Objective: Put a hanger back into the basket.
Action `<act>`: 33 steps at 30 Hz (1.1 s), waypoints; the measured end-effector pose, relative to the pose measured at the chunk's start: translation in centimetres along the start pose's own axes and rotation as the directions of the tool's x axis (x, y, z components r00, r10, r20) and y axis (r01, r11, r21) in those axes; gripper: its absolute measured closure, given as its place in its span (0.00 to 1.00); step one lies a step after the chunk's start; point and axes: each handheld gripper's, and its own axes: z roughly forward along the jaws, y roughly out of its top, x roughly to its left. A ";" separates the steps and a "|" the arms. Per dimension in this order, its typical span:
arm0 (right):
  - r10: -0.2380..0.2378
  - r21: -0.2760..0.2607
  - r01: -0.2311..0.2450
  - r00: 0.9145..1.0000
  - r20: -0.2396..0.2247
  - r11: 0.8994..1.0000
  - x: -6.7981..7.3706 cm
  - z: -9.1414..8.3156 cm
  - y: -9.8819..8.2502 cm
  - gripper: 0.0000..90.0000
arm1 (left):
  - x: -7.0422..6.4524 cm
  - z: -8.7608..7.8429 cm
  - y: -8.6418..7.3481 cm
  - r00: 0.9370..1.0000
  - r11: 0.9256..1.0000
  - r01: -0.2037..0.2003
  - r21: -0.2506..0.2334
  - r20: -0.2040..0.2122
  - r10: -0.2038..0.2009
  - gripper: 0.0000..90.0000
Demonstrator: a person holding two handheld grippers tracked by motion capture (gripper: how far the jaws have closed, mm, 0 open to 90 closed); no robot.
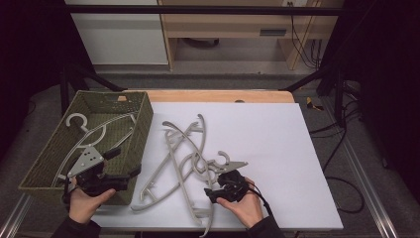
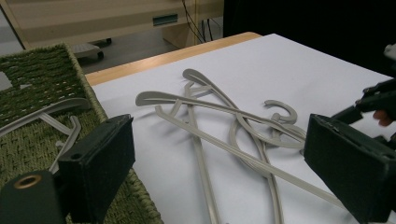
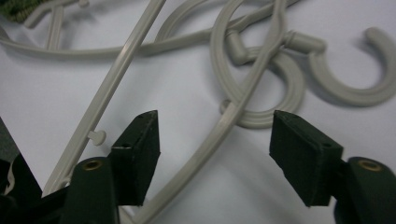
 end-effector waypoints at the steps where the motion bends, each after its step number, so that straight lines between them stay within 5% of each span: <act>1: -0.014 0.008 0.014 1.000 -0.003 1.000 0.1 0.5 -0.1 0.41 | 0.0 0.0 0.0 1.000 1.000 0.000 -0.001 0.000 0.000 0.09; 5: 0.015 0.058 -0.015 1.000 0.006 0.998 0.7 2.0 -0.2 0.47 | 0.0 0.0 0.0 1.000 1.000 -0.004 -0.001 0.001 0.004 0.09; 12: -0.014 0.101 0.010 0.999 0.041 0.995 0.7 2.3 -0.4 0.63 | -0.1 0.0 0.0 1.000 1.000 -0.004 -0.002 0.002 0.004 0.09; 15: 0.038 0.106 -0.041 0.999 0.031 0.994 0.5 2.1 -0.4 0.67 | -0.2 0.0 0.0 1.000 1.000 -0.007 0.000 0.002 0.007 0.10; 27: 0.162 0.130 -0.168 0.985 0.059 0.977 -2.2 1.0 -0.5 0.87 | -0.2 0.1 0.0 1.000 1.000 -0.007 0.007 0.003 0.007 0.10; 33: 0.163 0.128 -0.170 0.984 0.065 0.977 -3.5 0.2 -0.6 0.90 | -0.2 0.2 -0.1 1.000 1.000 -0.010 0.013 0.003 0.010 0.10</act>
